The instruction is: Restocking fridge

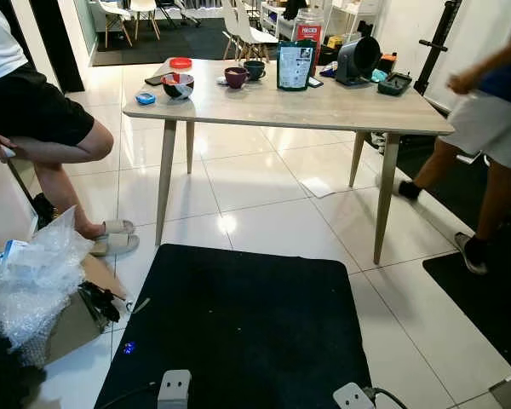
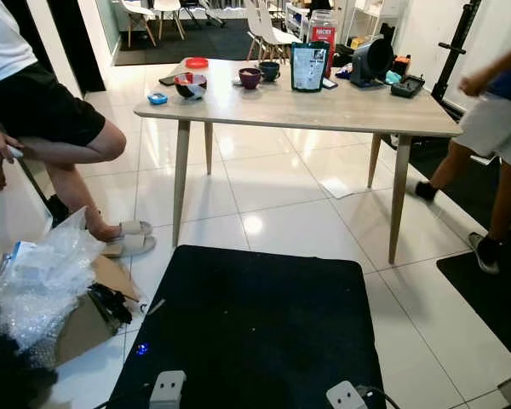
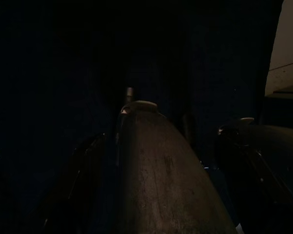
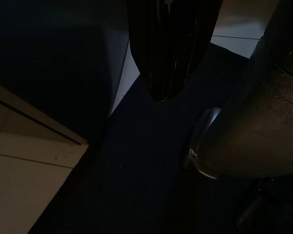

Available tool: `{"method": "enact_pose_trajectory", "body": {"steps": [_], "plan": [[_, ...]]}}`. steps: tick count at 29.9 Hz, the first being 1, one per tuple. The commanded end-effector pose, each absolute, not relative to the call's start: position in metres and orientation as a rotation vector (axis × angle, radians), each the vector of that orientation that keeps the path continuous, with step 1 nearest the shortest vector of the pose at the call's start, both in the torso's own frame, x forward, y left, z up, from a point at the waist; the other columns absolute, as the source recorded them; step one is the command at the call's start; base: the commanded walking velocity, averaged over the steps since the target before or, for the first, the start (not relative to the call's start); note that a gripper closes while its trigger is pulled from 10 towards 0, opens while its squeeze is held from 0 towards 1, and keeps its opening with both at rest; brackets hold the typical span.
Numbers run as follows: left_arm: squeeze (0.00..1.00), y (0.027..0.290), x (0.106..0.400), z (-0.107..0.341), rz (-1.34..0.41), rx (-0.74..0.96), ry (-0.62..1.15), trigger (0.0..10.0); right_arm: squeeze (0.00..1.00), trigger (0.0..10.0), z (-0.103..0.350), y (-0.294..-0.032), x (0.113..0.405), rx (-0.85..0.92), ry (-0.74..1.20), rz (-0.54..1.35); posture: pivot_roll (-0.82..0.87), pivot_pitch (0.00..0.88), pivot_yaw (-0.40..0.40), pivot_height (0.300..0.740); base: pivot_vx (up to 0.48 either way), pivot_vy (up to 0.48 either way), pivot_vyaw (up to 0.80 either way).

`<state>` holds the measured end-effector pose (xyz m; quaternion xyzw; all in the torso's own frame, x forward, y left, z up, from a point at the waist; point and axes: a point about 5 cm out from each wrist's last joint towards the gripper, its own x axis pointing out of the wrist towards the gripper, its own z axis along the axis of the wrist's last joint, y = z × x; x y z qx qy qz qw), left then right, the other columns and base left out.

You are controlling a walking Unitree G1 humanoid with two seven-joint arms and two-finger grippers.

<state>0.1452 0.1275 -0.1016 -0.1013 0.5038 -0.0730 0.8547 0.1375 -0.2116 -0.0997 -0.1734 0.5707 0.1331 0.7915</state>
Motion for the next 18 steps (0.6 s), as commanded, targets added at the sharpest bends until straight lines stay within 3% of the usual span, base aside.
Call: {"method": "enact_pose_trajectory", "body": {"steps": [1, 18], "plan": [[0.00, 0.1197, 0.1387, -0.1039, -0.143, -0.238, 1.081, 10.0, 0.00, 10.0, -0.0999, -0.2108, 0.1376, -0.381, 1.235, 0.289, 0.02, 0.000, -0.030, 0.740, 0.000, 0.000, 0.00], [0.00, 0.1221, 0.1384, -0.1043, -0.107, -0.243, 1.081, 10.0, 0.00, 10.0, -0.1007, -0.2092, 0.1362, -0.363, 1.244, 0.288, 0.02, 0.000, -0.027, 0.740, 0.000, 0.000, 0.00]]}}
